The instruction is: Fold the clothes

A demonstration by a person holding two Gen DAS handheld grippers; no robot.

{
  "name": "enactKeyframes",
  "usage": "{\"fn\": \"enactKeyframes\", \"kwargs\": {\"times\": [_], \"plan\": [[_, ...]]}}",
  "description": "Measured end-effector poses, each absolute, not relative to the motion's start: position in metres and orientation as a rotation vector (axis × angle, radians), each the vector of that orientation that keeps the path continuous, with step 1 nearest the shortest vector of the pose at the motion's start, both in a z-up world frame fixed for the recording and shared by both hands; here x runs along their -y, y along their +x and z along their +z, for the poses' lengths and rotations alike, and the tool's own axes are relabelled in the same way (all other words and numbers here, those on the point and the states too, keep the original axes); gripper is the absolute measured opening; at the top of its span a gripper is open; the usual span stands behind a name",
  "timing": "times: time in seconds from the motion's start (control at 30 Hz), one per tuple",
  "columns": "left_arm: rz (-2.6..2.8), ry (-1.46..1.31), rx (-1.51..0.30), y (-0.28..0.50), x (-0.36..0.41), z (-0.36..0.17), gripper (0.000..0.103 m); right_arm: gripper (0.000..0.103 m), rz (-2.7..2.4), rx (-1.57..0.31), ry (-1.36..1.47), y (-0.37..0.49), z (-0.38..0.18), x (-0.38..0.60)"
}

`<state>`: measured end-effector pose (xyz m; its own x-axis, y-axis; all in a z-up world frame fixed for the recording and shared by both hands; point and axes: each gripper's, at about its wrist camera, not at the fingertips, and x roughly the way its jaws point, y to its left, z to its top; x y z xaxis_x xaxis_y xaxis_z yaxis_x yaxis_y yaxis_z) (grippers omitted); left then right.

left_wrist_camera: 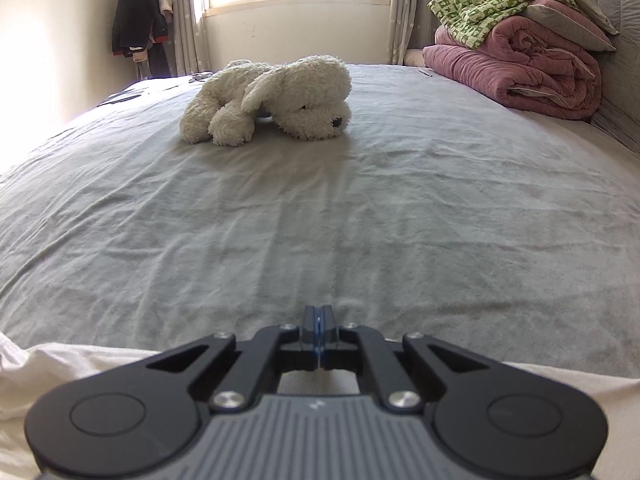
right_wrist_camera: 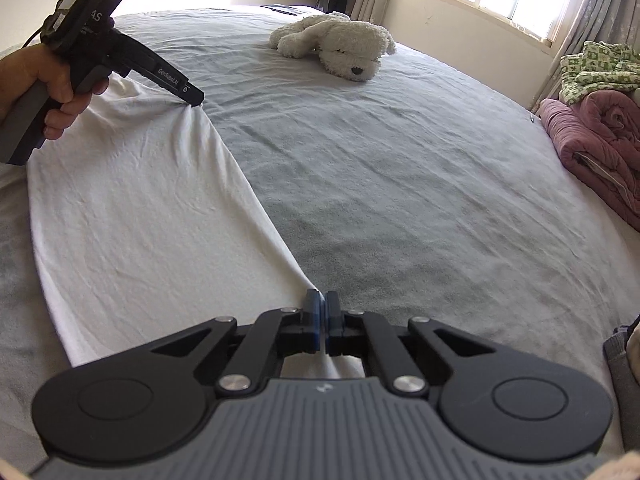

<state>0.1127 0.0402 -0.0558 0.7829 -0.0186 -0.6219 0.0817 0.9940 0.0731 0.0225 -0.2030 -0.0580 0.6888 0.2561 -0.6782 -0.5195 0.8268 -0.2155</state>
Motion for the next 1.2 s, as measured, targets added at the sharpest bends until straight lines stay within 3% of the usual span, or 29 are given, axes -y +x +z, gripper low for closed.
{"fn": "enactKeyframes", "kwargs": {"times": [0.2,0.27,0.33,0.37,0.4,0.6,0.8,0.83,0.87,0.97,1.07,1.2], "plan": [[-0.053,0.162,-0.618,0.112,-0.033,-0.062,0.001,0.013,0.432,-0.675,-0.356,0.02,-0.053,0.205],[-0.065,0.113,-0.618,0.112,-0.04,-0.056,0.006,0.014,0.429,-0.667,-0.343,0.018,-0.05,0.204],[-0.062,0.056,-0.603,0.104,-0.052,-0.046,0.026,0.023,0.43,-0.647,-0.331,0.014,-0.046,0.2],[-0.053,0.047,-0.586,0.099,-0.057,-0.04,0.03,0.032,0.439,-0.635,-0.322,0.012,-0.044,0.199],[-0.049,0.047,-0.573,0.094,-0.062,-0.036,0.031,0.034,0.453,-0.628,-0.31,0.01,-0.042,0.197],[-0.102,0.082,-0.547,0.063,-0.088,-0.025,0.031,0.034,0.538,-0.642,-0.177,0.009,-0.038,0.185],[-0.13,0.06,-0.611,0.064,-0.117,-0.055,0.031,0.034,0.564,-0.7,-0.093,0.023,-0.051,0.172],[-0.13,0.047,-0.61,0.067,-0.123,-0.059,0.033,0.033,0.55,-0.709,-0.096,0.028,-0.054,0.171],[-0.134,0.034,-0.608,0.069,-0.126,-0.059,0.034,0.024,0.534,-0.709,-0.102,0.032,-0.057,0.172],[-0.091,0.041,-0.605,0.076,-0.132,-0.054,0.034,0.019,0.455,-0.696,-0.092,0.044,-0.055,0.182],[-0.065,0.03,-0.606,0.076,-0.139,-0.048,0.035,0.027,0.402,-0.682,-0.042,0.048,-0.05,0.196],[-0.095,0.047,-0.605,0.067,-0.142,-0.038,0.035,0.027,0.436,-0.663,-0.04,0.039,-0.044,0.192]]}}
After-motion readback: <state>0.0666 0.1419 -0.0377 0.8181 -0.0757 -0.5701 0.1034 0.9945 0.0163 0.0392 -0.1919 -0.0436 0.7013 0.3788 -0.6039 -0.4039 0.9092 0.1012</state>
